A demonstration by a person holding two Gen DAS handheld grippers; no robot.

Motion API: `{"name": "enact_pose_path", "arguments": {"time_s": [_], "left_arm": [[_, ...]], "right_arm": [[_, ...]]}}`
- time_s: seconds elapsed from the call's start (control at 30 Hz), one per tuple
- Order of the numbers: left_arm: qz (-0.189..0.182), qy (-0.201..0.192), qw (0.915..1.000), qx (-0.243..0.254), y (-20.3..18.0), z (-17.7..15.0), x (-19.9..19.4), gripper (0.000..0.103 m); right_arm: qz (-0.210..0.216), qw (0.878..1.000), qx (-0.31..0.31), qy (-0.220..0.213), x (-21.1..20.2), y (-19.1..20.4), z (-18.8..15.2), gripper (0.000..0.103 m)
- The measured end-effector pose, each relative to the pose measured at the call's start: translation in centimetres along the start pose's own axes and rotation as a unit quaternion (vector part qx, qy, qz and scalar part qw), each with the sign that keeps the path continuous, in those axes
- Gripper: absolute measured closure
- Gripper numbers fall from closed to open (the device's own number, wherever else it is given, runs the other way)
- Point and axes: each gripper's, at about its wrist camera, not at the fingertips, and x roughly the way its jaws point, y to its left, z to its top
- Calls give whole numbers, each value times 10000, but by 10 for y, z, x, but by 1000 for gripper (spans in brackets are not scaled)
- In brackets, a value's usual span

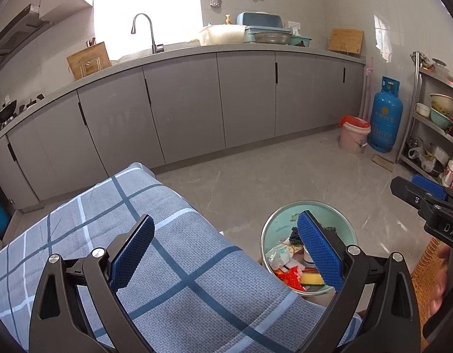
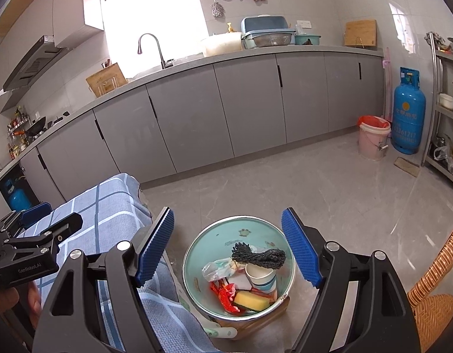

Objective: Collect trash

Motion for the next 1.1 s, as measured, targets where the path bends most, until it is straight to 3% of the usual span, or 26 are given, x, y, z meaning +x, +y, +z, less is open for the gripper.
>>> {"name": "enact_pose_path", "arguments": {"time_s": [1.1], "left_arm": [[-17,-109,9999,-32,1,4,-8,4]], "right_arm": [[14,9999,-27,-128,-12,4,-3,24]]}}
